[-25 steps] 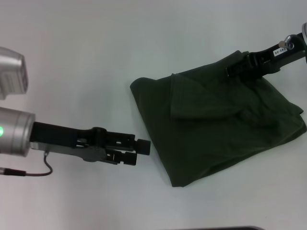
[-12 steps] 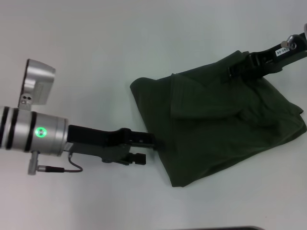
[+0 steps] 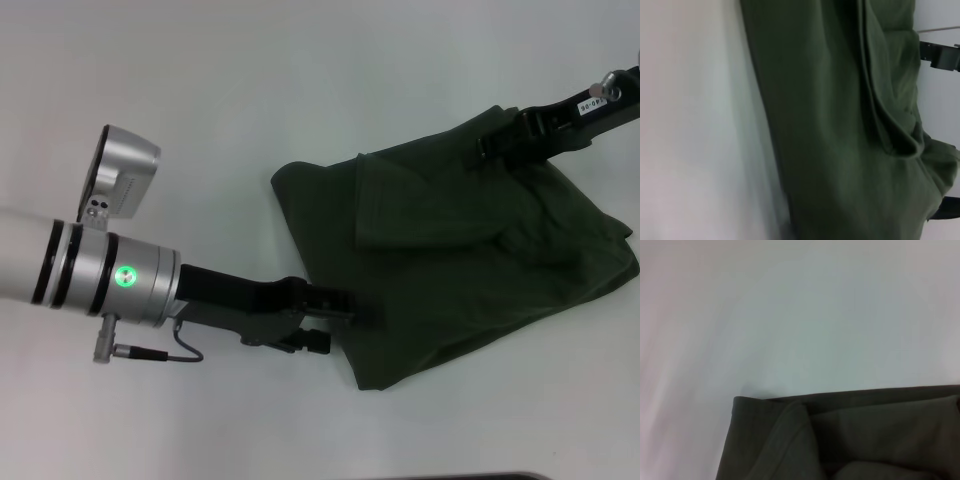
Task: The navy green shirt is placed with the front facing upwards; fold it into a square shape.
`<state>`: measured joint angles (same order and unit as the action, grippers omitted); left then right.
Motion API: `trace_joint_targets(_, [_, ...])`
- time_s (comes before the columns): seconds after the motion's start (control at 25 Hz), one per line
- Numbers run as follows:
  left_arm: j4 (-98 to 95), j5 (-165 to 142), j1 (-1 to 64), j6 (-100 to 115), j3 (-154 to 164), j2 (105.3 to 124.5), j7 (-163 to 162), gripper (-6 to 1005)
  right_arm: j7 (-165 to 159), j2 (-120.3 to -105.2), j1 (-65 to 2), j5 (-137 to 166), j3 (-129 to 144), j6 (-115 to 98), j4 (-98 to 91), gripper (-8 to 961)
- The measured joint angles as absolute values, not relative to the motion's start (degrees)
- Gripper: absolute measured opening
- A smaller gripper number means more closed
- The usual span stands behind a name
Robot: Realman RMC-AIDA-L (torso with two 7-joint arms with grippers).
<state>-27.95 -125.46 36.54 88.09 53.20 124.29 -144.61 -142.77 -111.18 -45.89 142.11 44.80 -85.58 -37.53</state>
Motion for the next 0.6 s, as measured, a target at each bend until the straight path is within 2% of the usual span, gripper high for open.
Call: trace_joint_targets(0.6, [-21.85, -124.88, 40.74, 83.81, 53.37, 124.22, -144.00, 878, -142.77, -111.18, -45.97, 142.03, 44.85, -85.62, -37.63, 717])
